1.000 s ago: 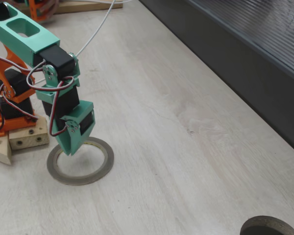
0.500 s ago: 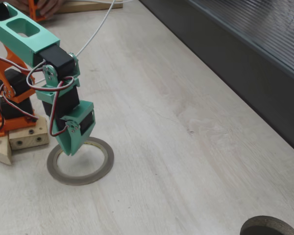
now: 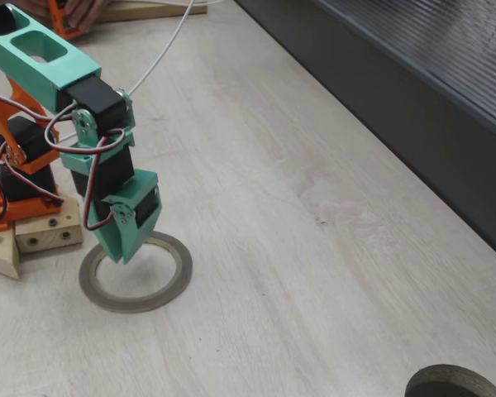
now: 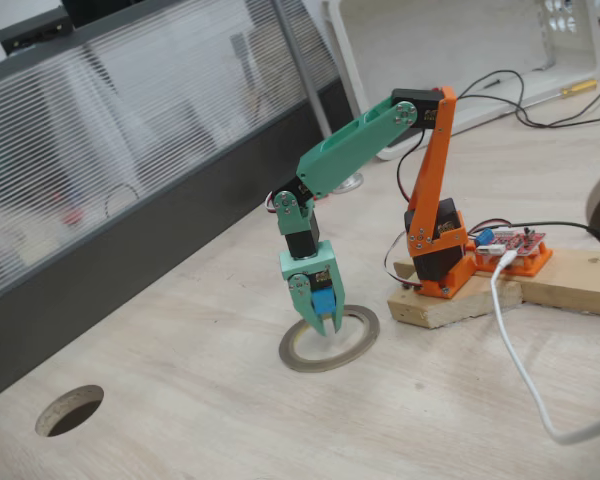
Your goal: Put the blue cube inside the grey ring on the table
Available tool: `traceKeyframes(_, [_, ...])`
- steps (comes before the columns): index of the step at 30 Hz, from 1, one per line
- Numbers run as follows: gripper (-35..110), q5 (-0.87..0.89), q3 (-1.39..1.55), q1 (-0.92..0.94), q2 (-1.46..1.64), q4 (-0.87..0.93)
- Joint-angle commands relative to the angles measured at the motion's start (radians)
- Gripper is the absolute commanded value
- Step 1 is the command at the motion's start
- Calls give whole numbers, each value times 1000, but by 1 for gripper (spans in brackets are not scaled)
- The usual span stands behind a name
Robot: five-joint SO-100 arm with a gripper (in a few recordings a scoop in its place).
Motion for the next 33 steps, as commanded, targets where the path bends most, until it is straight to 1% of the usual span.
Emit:
traceKeyframes(1, [26, 11, -9, 14, 15, 11])
traceKeyframes(6, [31, 11, -9, 14, 15, 12])
traceKeyframes(33, [30, 15, -23, 12, 32, 14])
